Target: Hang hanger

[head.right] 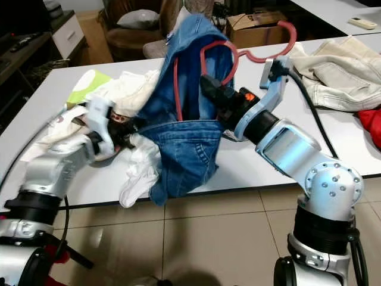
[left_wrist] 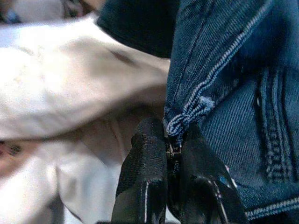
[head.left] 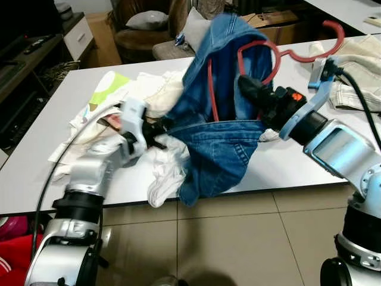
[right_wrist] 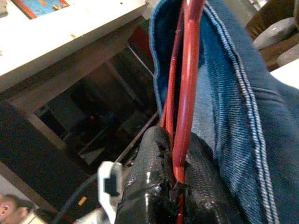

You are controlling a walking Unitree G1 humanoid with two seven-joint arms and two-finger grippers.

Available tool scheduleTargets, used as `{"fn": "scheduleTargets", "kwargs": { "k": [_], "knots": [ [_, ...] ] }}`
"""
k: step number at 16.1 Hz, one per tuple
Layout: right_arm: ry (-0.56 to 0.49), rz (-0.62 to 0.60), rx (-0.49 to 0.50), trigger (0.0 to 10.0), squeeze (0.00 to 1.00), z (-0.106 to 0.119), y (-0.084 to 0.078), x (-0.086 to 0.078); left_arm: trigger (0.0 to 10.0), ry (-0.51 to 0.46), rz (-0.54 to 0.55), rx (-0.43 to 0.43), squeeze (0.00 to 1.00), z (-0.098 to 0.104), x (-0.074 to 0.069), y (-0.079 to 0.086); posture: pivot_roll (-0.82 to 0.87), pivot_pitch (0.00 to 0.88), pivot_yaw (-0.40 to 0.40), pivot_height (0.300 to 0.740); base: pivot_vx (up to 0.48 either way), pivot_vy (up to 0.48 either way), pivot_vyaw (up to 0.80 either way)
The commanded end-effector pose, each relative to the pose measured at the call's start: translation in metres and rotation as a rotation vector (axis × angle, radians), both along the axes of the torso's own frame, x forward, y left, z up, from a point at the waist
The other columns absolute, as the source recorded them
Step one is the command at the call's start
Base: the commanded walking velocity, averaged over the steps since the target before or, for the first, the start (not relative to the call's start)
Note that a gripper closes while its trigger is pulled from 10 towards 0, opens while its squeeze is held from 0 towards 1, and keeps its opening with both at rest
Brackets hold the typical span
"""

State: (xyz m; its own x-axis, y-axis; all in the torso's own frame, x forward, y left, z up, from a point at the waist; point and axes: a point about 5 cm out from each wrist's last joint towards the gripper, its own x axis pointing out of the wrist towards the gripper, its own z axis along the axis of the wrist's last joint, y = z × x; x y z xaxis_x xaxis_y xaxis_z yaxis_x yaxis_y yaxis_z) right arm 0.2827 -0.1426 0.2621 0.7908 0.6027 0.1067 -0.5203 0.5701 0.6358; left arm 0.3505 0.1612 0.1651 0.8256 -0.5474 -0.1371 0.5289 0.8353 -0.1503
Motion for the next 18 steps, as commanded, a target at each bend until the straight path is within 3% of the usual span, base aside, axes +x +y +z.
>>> {"fn": "scheduleTargets", "kwargs": {
  "k": [1,3,4,5,6,7,8,14,16,18],
  "knots": [
    [-0.064,-0.011,-0.004,10.0,0.0,0.014,-0.001,-0.003,10.0,-0.014,0.088,-0.002,0.0,0.002,-0.004,0.015,-0.13,0.0,0.123,0.74,0.0,0.0,0.0],
    [-0.049,-0.026,-0.02,10.0,0.0,0.013,-0.002,-0.001,10.0,-0.038,0.179,0.058,0.0,0.0,-0.008,0.02,-0.13,0.0,0.112,0.74,0.0,0.0,0.0],
    [-0.043,-0.031,-0.041,10.0,0.0,0.01,-0.002,-0.001,10.0,0.001,0.18,0.118,0.0,-0.01,-0.011,0.017,-0.13,0.0,0.112,0.74,0.0,0.0,0.0],
    [-0.04,-0.029,-0.041,10.0,0.0,0.009,-0.001,-0.001,10.0,-0.005,0.151,0.115,0.0,-0.012,-0.014,0.014,-0.13,0.0,0.112,0.74,0.0,0.0,0.0],
    [-0.034,-0.024,-0.043,10.0,0.0,0.007,0.0,-0.001,10.0,-0.026,0.132,0.055,0.0,-0.011,-0.014,0.005,-0.12,0.0,0.109,0.74,0.0,0.0,0.0],
    [-0.032,-0.024,-0.048,10.0,0.0,0.006,0.0,-0.001,10.0,-0.034,0.137,0.012,0.38,-0.008,-0.013,0.002,-0.13,0.0,0.113,0.74,0.0,0.0,0.0],
    [-0.029,-0.027,-0.053,10.0,0.0,0.005,0.0,-0.001,10.0,-0.039,0.137,-0.033,1.0,-0.004,-0.013,-0.001,-0.13,0.0,0.113,0.74,0.0,0.0,0.0],
    [-0.017,-0.046,-0.158,10.0,0.0,-0.005,-0.001,-0.003,10.0,-0.05,0.086,-0.102,1.0,0.007,-0.024,-0.008,-0.13,0.0,0.09,0.74,0.0,0.0,0.0],
    [-0.011,-0.072,-0.23,10.0,0.0,-0.01,-0.003,0.004,10.0,-0.083,0.026,-0.142,1.0,0.025,-0.04,-0.009,-0.12,0.0,0.062,0.74,0.0,0.0,0.0],
    [-0.004,-0.071,-0.246,10.0,0.0,-0.014,-0.002,0.006,10.0,-0.106,0.038,-0.175,1.0,0.037,-0.046,-0.003,-0.11,0.0,0.051,0.74,0.0,0.0,0.0]
  ]
}}
